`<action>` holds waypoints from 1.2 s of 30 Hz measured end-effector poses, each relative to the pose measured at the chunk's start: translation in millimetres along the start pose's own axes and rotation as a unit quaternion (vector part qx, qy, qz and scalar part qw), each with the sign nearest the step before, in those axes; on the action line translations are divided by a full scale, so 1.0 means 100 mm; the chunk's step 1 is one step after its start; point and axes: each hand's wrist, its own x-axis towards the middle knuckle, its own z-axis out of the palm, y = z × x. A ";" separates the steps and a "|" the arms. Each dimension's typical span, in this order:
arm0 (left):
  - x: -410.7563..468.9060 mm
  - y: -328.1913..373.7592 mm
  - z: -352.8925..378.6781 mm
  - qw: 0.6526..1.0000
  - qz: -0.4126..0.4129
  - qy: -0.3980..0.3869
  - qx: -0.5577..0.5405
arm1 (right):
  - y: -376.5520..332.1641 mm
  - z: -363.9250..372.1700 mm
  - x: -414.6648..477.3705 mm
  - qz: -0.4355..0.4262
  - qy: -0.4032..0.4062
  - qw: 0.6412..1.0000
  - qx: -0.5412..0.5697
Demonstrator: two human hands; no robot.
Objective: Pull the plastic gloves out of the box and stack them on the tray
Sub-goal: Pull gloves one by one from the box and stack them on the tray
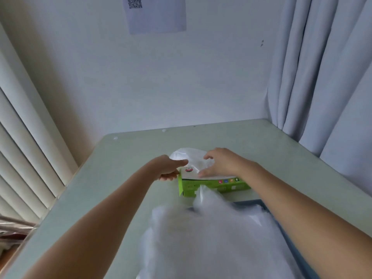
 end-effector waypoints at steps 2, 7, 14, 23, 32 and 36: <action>0.12 -0.02 0.06 1.000 -0.013 0.015 -0.024 | -0.05 0.11 0.09 -0.003 0.004 1.000 -0.008; 0.28 -0.05 0.17 0.991 0.063 0.003 -0.117 | -0.11 0.27 0.17 -0.022 0.108 0.994 0.028; 0.25 -0.11 0.27 0.987 0.137 -0.049 -0.069 | 0.01 0.08 0.17 0.029 0.144 0.914 0.377; 0.15 0.04 0.19 0.961 0.178 -0.026 -0.211 | 0.13 -0.16 0.05 0.034 0.166 0.877 0.450; 0.04 0.25 0.20 0.873 0.093 -0.177 -0.445 | 0.30 -0.07 -0.07 0.085 0.047 0.767 0.634; 0.02 0.29 0.33 0.888 0.118 -0.108 -0.431 | 0.39 -0.05 -0.16 0.102 0.027 0.791 0.602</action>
